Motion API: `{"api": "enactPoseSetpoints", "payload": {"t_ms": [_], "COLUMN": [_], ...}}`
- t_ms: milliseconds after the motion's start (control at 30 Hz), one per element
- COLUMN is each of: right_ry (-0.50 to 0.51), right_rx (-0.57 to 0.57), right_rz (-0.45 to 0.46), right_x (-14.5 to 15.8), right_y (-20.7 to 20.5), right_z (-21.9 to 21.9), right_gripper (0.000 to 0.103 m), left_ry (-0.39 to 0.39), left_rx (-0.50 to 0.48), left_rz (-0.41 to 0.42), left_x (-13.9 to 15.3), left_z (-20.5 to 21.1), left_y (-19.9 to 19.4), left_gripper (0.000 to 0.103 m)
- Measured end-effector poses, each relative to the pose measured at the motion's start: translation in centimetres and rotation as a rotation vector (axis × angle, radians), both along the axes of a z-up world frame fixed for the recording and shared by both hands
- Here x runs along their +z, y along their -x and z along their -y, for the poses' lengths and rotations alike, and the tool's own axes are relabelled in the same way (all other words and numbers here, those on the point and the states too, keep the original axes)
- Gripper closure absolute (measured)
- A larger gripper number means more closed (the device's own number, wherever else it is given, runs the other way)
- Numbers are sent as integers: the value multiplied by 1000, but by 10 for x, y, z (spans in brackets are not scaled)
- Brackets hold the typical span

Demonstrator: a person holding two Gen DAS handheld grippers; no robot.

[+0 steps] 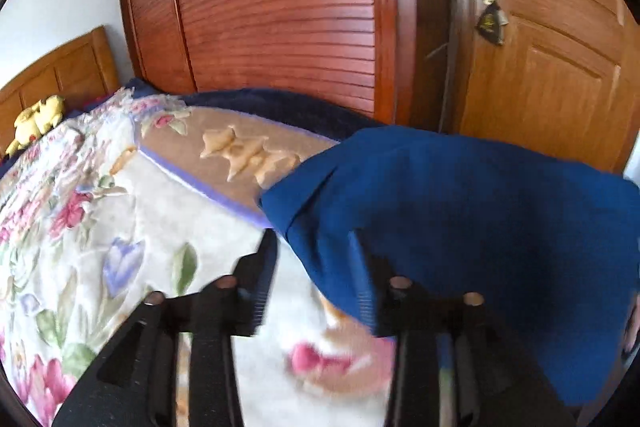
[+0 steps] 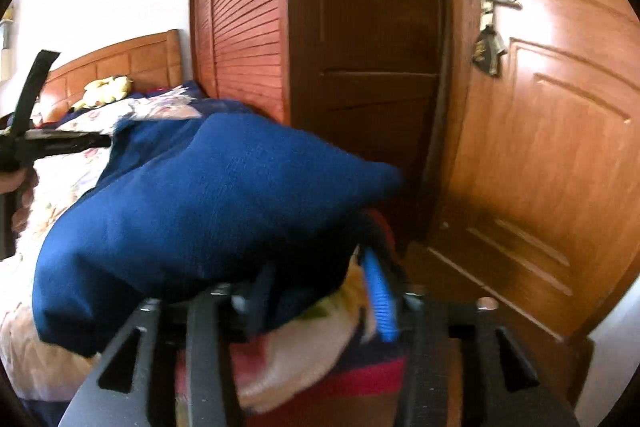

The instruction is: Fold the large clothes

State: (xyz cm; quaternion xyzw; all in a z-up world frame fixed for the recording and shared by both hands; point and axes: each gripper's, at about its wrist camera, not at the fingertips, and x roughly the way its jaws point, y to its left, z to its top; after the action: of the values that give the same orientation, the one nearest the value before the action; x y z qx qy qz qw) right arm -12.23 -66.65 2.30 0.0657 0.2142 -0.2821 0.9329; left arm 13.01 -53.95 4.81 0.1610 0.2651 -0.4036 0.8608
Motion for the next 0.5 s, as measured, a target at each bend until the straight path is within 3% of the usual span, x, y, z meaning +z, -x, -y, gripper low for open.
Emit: {"api": "enactPoseSetpoints", "payload": {"t_ms": [67,100,167,400,500], "right_ry": [16,26,35,65,54], "right_rx": [-26,-42,-39,53,115], "right_rz": [23,43,71,92,86], "right_x": [13,23,36,76,77], "right_y": [13,19,26,23,23], "right_z": [-9,-15,-24,-95,-127], "right_gripper": [50,50,50,49,40], "left_ry": [16,20,39,80,82], "left_rx": [-24,-34,-48,-37,9], "left_rz": [5,3,7,24,73], "left_x": [6,9,15,26,29], "left_z": [-18,-26,-46,-117,-148], "left_y": [14,18,33,75,90], "left_gripper": [50,37,20,10,2]}}
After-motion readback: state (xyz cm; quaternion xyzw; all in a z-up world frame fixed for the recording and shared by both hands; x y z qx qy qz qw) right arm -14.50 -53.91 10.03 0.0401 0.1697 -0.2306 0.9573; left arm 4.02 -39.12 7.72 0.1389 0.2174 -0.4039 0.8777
